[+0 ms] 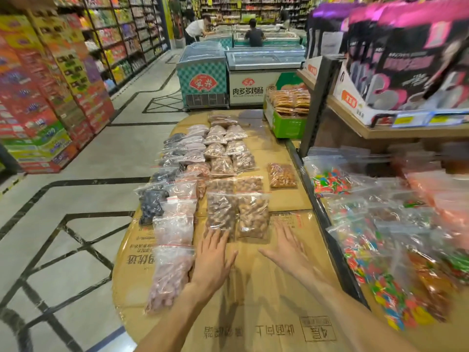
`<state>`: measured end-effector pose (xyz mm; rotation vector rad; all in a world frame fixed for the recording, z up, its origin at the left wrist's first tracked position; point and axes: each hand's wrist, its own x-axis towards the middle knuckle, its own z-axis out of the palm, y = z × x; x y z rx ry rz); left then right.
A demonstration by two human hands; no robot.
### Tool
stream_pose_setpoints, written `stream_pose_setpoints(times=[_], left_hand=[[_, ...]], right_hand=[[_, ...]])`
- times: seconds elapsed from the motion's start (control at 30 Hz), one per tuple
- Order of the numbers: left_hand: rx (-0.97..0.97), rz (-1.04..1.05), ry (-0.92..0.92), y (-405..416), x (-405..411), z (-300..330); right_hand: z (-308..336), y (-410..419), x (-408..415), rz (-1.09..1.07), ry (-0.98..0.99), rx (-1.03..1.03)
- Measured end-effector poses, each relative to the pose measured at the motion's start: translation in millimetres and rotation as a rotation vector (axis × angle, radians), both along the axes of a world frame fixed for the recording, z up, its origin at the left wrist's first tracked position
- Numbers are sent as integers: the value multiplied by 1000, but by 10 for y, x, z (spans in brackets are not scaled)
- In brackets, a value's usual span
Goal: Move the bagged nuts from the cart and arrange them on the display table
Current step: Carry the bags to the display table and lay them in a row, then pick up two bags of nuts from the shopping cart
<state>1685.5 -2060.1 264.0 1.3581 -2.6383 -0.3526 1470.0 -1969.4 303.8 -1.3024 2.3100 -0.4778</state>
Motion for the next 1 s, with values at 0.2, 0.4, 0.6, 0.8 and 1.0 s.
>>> stream_pose_setpoints(times=[0.2, 0.4, 0.6, 0.8, 1.0], left_hand=[[43, -90, -119, 738, 114, 86], [85, -213, -186, 1735, 180, 176], [129, -363, -192, 2698, 11, -1], [162, -576, -272, 3654, -533, 4], [134, -761, -257, 4592, -1200, 61]], right_hand=[[55, 845, 223, 47, 139, 80], [-28, 1958, 377, 83, 222, 140], [-86, 3161, 400, -8, 226, 235], [-122, 4467, 216, -222, 217, 325], [-134, 5657, -192, -424, 163, 328]])
